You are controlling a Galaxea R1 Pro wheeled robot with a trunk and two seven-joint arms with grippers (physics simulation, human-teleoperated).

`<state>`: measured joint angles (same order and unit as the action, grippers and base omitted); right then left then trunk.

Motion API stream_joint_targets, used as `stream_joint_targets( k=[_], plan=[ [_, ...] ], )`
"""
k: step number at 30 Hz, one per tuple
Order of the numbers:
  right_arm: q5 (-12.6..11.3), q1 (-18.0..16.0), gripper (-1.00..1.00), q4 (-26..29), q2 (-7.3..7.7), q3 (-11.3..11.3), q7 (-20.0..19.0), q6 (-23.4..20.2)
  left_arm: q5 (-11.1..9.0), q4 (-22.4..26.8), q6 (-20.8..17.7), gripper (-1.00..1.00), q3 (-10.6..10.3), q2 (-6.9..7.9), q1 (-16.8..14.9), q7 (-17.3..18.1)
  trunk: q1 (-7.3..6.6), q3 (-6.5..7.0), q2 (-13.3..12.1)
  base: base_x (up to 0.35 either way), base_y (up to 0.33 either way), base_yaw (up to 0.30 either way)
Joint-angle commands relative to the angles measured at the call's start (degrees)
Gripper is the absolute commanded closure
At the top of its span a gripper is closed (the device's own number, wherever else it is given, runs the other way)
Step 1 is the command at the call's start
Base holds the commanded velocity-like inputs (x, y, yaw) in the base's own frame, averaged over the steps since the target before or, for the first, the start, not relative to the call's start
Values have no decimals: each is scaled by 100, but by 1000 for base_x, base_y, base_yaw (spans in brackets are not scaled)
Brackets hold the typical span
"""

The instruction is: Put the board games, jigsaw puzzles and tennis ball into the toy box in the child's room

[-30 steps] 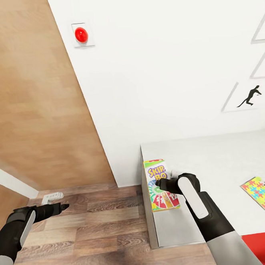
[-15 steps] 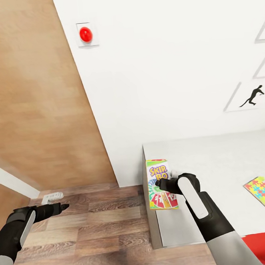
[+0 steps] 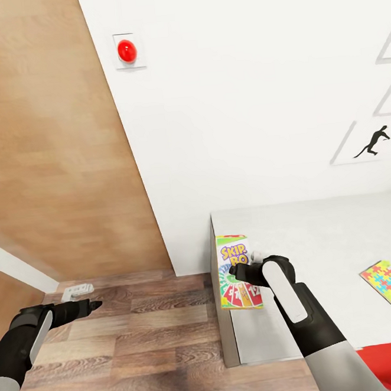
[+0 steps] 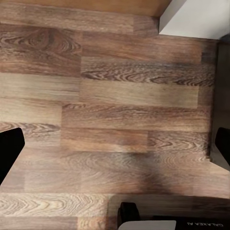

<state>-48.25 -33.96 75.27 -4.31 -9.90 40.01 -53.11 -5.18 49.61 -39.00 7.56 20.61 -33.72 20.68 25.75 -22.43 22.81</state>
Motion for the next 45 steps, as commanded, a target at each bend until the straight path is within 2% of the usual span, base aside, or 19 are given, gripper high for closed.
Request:
stream_joint_targets(
  k=[1, 45],
  plan=[
    [-53, -5, -100, 5, 0, -3, 60, -12, -53, 5, -49, -100, 8, 1, -3, -5, 3, -10, 10, 0, 0, 0],
    [-53, -5, -100, 14, 0, -3, 60, -10, -53, 5, -47, -100, 7, -4, -3, -3, 3, -10, 10, -5, 15, 0]
  ],
)
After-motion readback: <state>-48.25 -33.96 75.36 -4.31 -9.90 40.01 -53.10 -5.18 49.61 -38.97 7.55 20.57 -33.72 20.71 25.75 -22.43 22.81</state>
